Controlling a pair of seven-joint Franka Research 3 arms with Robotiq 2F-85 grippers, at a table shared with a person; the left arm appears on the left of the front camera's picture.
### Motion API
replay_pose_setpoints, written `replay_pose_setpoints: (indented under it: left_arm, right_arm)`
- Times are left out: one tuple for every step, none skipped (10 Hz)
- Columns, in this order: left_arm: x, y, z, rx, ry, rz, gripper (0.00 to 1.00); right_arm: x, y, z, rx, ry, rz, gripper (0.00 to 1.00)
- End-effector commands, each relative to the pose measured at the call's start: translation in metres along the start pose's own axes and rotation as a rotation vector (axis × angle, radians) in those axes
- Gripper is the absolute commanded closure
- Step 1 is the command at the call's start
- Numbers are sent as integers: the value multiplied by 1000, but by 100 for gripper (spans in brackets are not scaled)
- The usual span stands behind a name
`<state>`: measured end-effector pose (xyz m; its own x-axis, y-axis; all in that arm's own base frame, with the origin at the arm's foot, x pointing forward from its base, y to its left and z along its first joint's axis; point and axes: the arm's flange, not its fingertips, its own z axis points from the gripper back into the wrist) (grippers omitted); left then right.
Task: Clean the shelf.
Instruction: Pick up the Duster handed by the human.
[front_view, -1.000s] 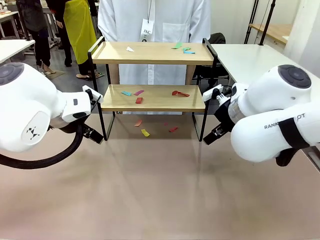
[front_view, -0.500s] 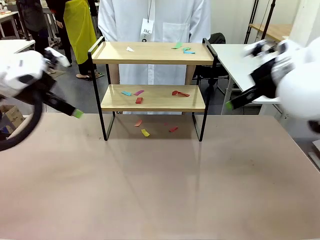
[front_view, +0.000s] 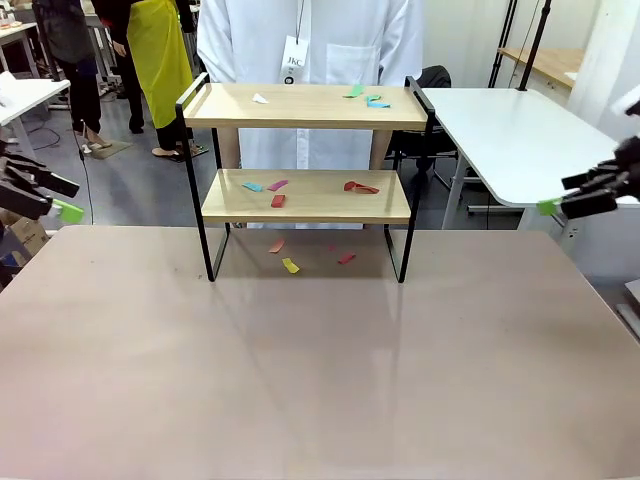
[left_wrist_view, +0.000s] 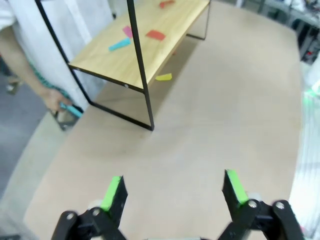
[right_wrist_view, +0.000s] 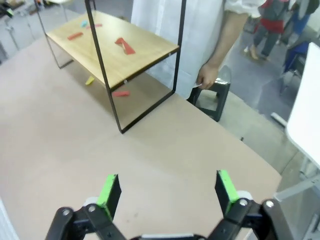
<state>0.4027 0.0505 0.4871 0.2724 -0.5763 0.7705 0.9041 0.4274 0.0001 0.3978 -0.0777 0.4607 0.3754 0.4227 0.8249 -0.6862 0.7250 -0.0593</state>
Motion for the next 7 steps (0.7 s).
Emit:
replay_pose_setpoints:
  left_arm:
    - [-4,23,-19,-17,1,5,0]
    - [0,0,0,0,0,0,0]
    - [0,0,0,0,0,0,0]
    - [0,0,0,0,0,0,0]
    - [0,0,0,0,0,0,0]
    - [-2,5,-5,-3,7,18,0]
    - [-2,25,-4,-74,-60,22,0]
  right_arm:
    - [2,-10,-9,62,-43,-13,0]
    - [0,0,0,0,0,0,0]
    - [0,0,0,0,0,0,0]
    - [0,0,0,0,0,0,0]
    - [0,0,0,0,0,0,0]
    - [-4,-4,0,15,-5,9,0]
    - [-3,-33,4,18,-52,-3,0]
